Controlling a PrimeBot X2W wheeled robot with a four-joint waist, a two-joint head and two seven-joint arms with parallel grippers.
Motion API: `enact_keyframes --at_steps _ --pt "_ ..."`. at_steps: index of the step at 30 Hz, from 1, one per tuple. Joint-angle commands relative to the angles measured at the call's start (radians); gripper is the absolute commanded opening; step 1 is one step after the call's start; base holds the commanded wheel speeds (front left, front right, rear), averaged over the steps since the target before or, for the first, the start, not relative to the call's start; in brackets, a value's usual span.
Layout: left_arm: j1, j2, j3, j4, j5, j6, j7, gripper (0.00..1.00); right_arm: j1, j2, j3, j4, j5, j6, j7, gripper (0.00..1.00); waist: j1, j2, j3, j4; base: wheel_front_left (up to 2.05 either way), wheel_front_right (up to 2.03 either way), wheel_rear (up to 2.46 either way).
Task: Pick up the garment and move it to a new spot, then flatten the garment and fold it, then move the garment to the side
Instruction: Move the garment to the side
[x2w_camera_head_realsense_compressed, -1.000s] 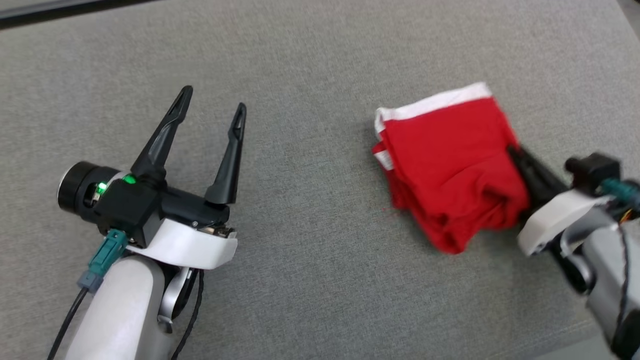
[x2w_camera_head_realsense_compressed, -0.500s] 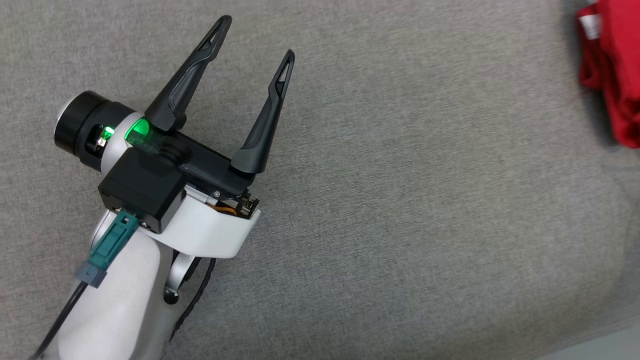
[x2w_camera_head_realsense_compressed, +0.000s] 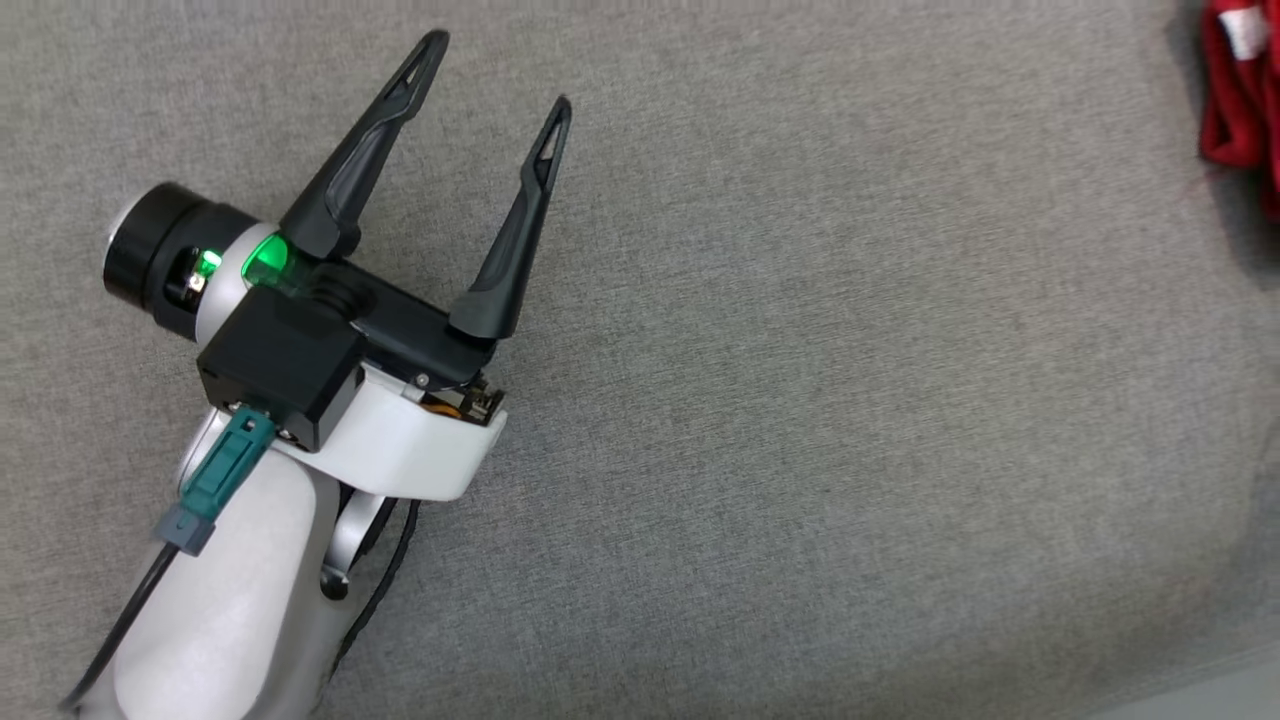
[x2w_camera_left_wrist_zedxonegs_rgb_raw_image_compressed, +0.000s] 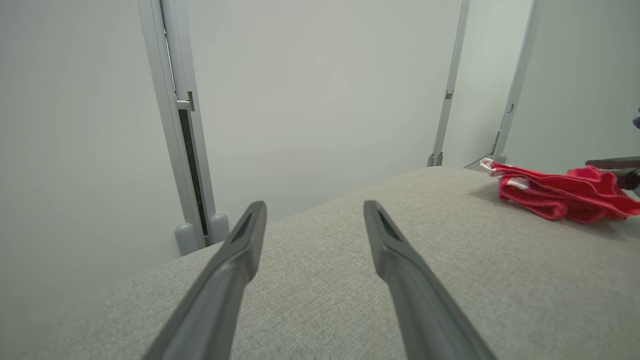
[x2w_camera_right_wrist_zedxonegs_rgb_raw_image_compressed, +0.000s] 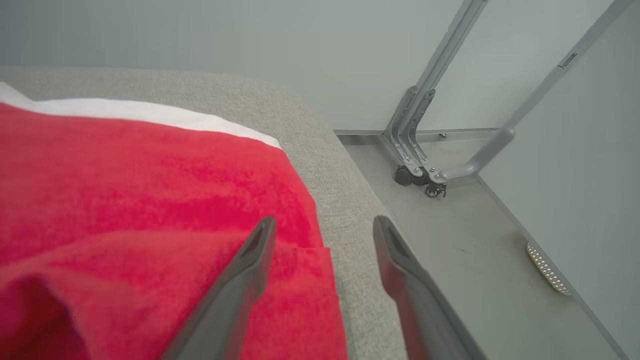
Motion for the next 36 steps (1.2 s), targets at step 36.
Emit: enact_keyframes --at_steps 36 --pt "0.466 -0.029 0.174 0.207 -0.187 0.163 -0.130 1.00 0.849 0.486 -0.269 -0.994 -0.374 -0.002 0.151 1.00 0.0000 0.0000 -0.541 0.271 0.00 0.00 0.00"
